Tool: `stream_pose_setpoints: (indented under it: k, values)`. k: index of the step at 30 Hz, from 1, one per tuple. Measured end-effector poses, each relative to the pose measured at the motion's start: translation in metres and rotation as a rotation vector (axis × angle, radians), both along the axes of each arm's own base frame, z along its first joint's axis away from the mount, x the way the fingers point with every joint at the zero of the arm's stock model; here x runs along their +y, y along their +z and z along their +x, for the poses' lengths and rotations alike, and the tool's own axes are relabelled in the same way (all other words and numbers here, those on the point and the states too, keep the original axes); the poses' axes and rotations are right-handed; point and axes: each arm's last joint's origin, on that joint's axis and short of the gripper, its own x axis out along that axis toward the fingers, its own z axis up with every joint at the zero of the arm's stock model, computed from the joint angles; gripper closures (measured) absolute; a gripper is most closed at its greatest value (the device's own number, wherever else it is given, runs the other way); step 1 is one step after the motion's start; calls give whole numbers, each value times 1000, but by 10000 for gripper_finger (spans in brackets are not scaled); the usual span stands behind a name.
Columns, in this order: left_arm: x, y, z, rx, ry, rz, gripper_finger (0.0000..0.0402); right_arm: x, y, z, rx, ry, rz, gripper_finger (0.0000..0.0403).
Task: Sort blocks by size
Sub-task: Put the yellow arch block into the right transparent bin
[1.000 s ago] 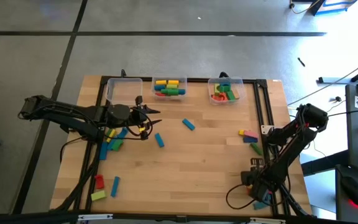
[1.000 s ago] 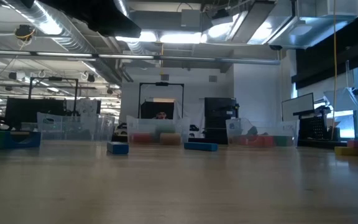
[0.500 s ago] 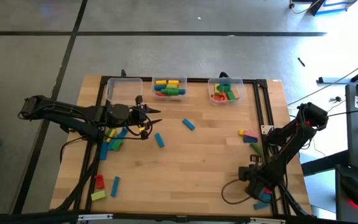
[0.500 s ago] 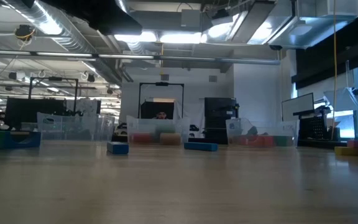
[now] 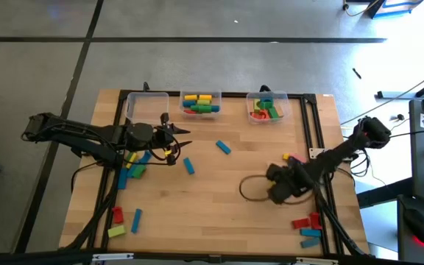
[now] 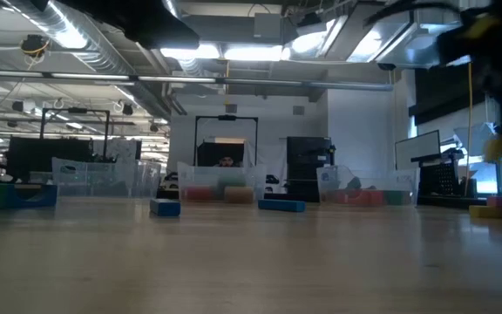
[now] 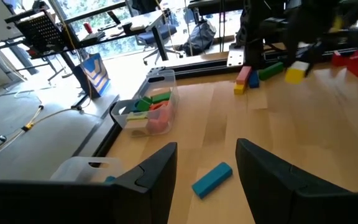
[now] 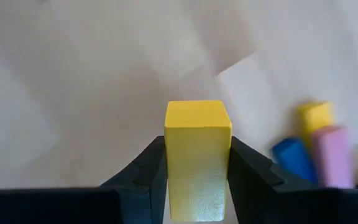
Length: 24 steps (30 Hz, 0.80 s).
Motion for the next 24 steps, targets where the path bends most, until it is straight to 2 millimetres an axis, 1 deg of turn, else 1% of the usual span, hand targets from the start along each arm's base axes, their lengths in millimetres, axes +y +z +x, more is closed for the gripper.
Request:
stream_pose_setpoints:
  k: [4,7,13,20,24]
  values:
    - [0,0,0,2,-2,5,243,-26,1,12,-12,-37,-71,276]
    - [0,0,0,7,-6,22,243,-44,2,20,-41,-59,-160,276]
    - [0,0,0,12,-9,31,243,-83,6,28,-43,-104,-322,276]
    - [0,2,1,-11,-9,36,243,-143,22,26,-58,-219,-566,276]
    - [0,2,1,-8,-9,35,243,-180,26,29,-54,-261,-621,276]
